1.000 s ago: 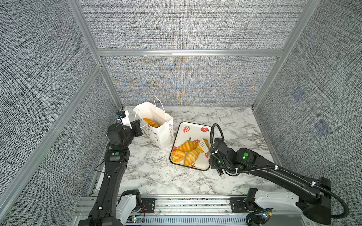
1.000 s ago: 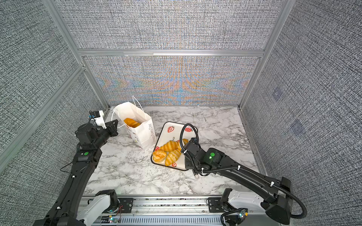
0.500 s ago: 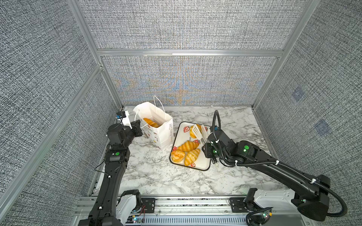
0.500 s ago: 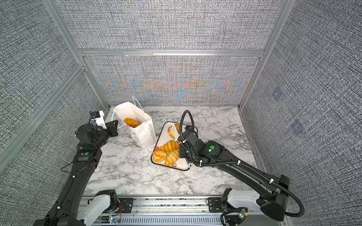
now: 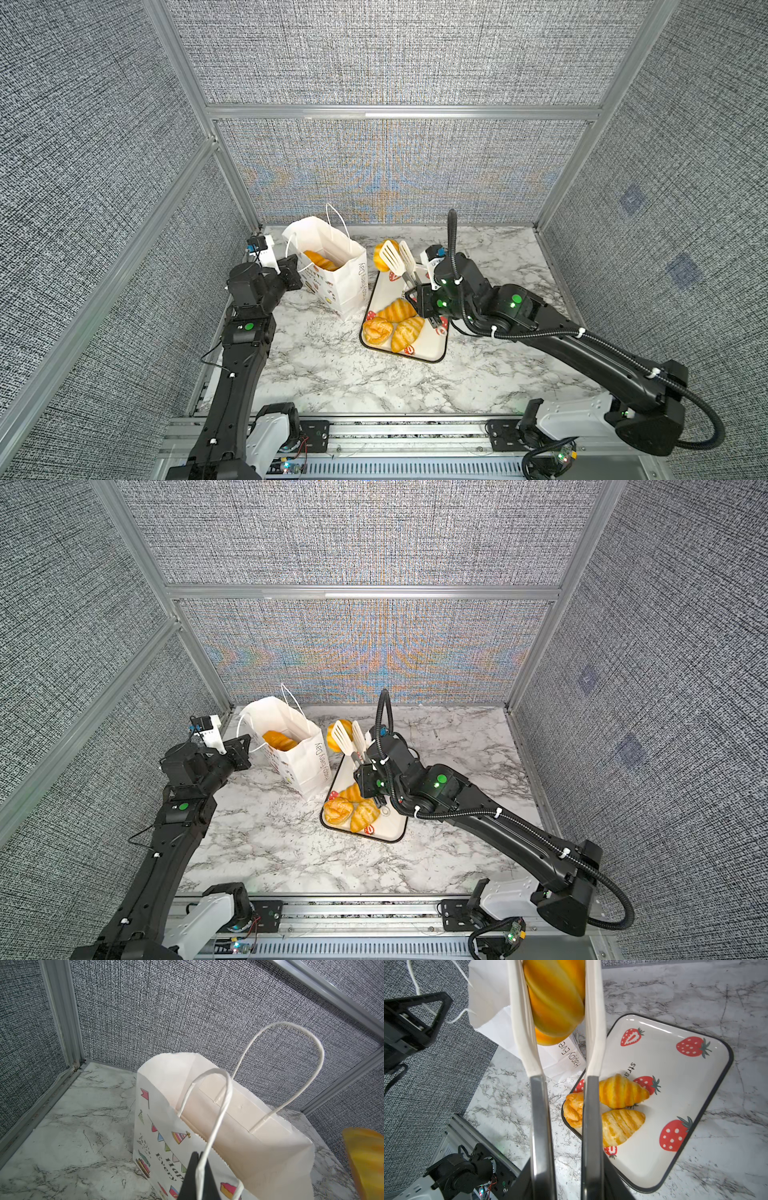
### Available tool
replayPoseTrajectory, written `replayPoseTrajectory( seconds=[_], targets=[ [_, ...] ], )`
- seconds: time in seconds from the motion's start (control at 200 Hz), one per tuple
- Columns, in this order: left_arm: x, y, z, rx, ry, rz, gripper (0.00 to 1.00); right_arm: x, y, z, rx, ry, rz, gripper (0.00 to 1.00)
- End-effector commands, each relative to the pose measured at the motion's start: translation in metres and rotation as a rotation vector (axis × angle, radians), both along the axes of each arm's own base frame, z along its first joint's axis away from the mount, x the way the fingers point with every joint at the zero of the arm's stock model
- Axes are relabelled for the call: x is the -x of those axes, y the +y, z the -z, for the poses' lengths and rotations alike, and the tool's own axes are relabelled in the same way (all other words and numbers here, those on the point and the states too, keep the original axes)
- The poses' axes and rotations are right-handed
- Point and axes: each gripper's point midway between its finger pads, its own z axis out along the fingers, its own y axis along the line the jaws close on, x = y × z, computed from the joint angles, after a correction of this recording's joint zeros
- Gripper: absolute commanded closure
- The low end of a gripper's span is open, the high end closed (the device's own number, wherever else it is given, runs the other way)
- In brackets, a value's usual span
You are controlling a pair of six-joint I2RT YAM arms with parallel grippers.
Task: Pack bread into a paper bag
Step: Place the bread in the paper bag.
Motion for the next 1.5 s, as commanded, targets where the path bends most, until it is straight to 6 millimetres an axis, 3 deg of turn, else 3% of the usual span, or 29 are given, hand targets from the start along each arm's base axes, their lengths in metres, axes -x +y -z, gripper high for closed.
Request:
replayPoseTrajectory(
  seconds=[0.0, 0.475, 0.75, 1.496],
  targets=[
    [-0.001, -0.001, -0.006, -0.002, -0.03, 0.009, 1.0, -0.005, 0.018, -0.023, -0.066, -0.061, -0.048, 0.63],
    [0.0, -0.001, -0.007, -0.004, -0.035, 0.009, 1.0, -0.01, 0.076, -0.05, -0.11, -0.106, -0.166, 0.63],
    [0.0, -0.002, -0.006, -0.002, -0.032, 0.01, 1.0, -0.016, 0.1, -0.046, -0.11, -0.098, -0.199, 0.63],
    [0.001, -0.002, -0.007, -0.003, -0.038, 0.01, 1.0, -0.034, 0.109, -0.009, -0.054, -0.018, -0.173, 0.63]
  ],
)
